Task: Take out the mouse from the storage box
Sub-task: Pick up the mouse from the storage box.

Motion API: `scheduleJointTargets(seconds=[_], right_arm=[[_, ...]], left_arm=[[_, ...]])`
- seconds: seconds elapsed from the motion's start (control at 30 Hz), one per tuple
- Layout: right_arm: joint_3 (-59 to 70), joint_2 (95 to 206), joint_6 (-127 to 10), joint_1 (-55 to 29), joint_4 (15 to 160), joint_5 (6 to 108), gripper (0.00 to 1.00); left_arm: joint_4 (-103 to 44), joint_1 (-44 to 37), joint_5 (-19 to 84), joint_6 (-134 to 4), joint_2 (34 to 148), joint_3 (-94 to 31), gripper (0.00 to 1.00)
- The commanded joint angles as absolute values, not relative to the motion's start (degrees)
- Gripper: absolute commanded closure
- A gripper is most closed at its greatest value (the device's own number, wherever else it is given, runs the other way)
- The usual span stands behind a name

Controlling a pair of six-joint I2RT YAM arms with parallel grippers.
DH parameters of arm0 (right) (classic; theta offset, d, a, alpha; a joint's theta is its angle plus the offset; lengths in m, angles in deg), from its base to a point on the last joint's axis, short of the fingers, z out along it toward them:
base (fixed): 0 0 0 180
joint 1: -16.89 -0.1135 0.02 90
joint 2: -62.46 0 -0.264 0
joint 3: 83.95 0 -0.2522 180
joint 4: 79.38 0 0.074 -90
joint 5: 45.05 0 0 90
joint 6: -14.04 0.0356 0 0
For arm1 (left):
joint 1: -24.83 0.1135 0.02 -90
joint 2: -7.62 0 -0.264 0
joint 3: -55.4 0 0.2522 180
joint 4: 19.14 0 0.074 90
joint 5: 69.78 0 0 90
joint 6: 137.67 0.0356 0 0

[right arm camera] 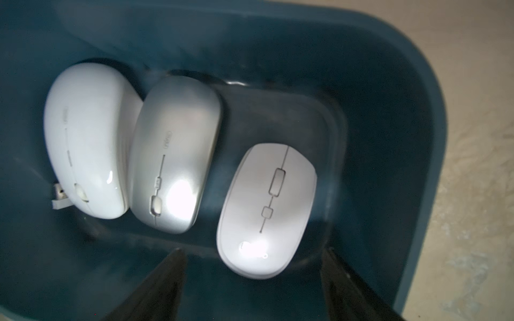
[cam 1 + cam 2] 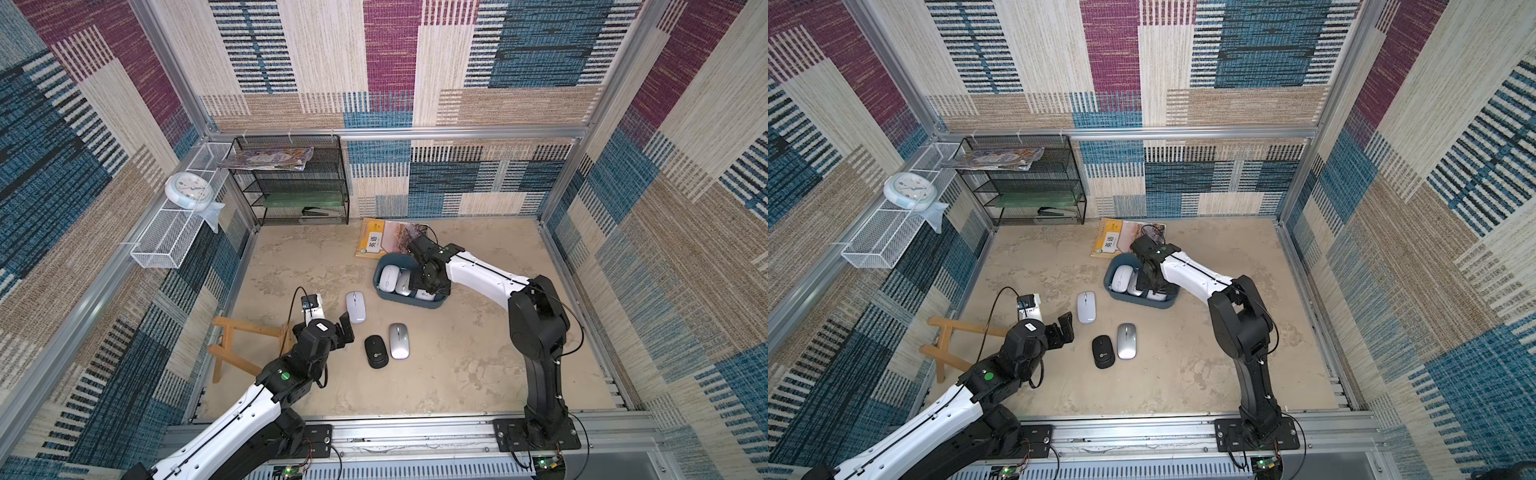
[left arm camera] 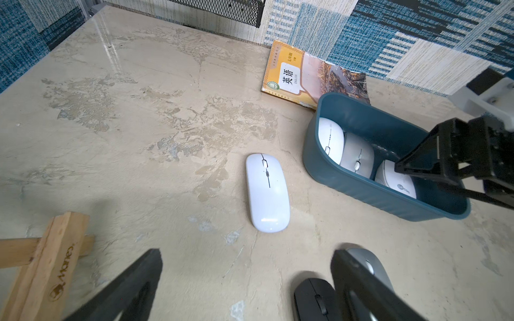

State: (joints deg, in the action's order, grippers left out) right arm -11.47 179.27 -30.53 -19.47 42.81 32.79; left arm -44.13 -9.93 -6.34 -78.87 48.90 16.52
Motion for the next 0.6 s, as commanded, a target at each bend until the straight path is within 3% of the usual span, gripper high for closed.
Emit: scheduleJointTargets(seconds=[0.0, 0.43, 0.57], right_arm=[[-11.1, 179.1, -23.6, -19.5, 43.3, 32.4, 0.21], [-11.0, 185.0, -20.0, -19.4, 42.2, 27.8, 0.21], [-10.1, 185.5, -20.9, -19.5, 44.4, 27.5, 0.26]], left_arm=[[-43.2, -9.9, -5.3, -78.9, 48.5, 16.3, 0.01], [-44.0, -9.9, -4.6, -79.0, 46.2, 16.4, 0.01], [-43.7, -9.9, -4.6, -79.1, 44.2, 17.3, 0.01]])
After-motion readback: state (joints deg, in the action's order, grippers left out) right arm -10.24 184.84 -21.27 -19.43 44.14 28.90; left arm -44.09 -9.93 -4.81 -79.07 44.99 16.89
